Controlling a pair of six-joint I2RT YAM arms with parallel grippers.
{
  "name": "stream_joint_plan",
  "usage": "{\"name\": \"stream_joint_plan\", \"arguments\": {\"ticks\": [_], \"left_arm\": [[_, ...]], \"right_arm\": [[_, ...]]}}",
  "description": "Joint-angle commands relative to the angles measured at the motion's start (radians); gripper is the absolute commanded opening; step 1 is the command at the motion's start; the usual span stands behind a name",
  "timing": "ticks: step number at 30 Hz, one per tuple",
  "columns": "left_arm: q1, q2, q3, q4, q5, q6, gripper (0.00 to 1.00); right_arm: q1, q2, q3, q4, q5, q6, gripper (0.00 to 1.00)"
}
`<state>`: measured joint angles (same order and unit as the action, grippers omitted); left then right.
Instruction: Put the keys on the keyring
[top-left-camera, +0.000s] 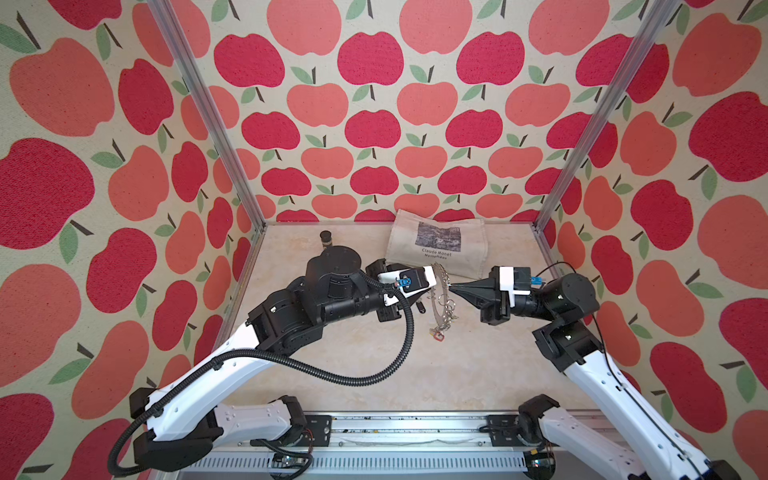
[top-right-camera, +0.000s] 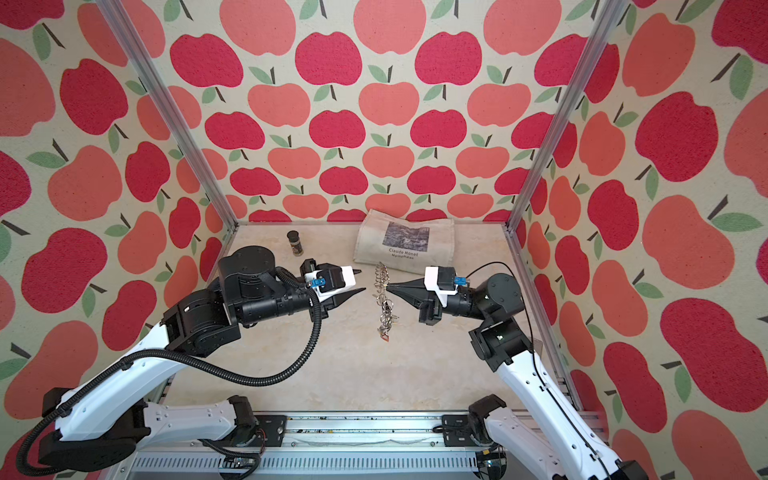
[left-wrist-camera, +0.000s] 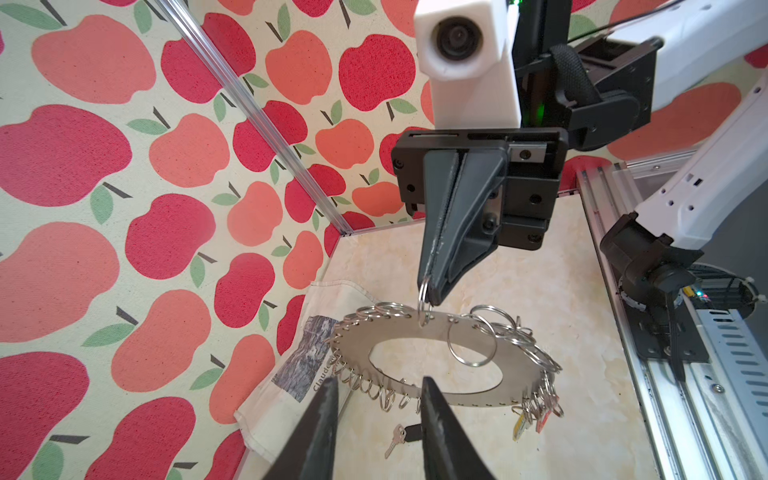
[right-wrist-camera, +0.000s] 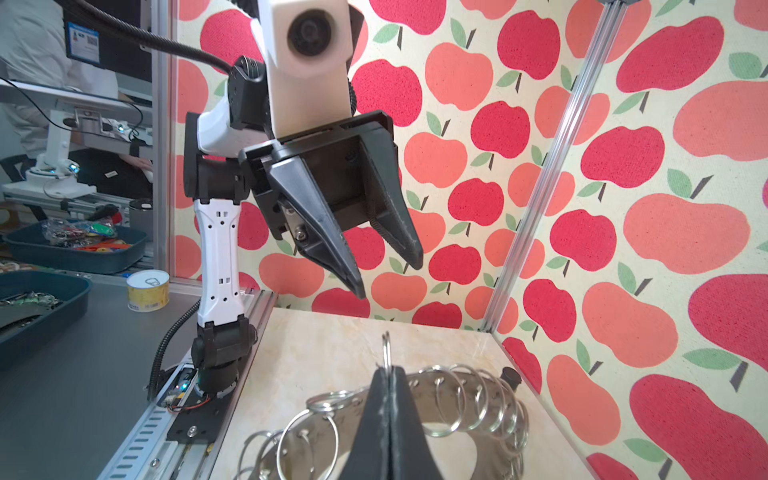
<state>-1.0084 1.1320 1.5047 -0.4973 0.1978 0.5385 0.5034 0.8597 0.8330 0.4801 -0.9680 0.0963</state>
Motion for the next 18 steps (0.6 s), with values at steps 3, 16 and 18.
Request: {"name": "stream_joint_plan", "arguments": {"ticks": [3, 16, 18], "left_arm": [[0.022, -0.002, -0.035, 0.119, 0.127, -0.109, 0.36], [0.036, 0.007, -0.066, 0.254, 0.273, -0.190, 0.26], [0.036, 0.016, -0.063, 0.258, 0.288, -0.194, 0.24]], "right_arm": [[-0.009, 0.029, -0.012, 0.314, -0.062, 0.214, 0.00], [-0.010, 0.062, -0.011, 0.449, -0.064, 0.315, 0.00], [-0.009, 0.065, -0.012, 0.463, -0.065, 0.324, 0.00]]}}
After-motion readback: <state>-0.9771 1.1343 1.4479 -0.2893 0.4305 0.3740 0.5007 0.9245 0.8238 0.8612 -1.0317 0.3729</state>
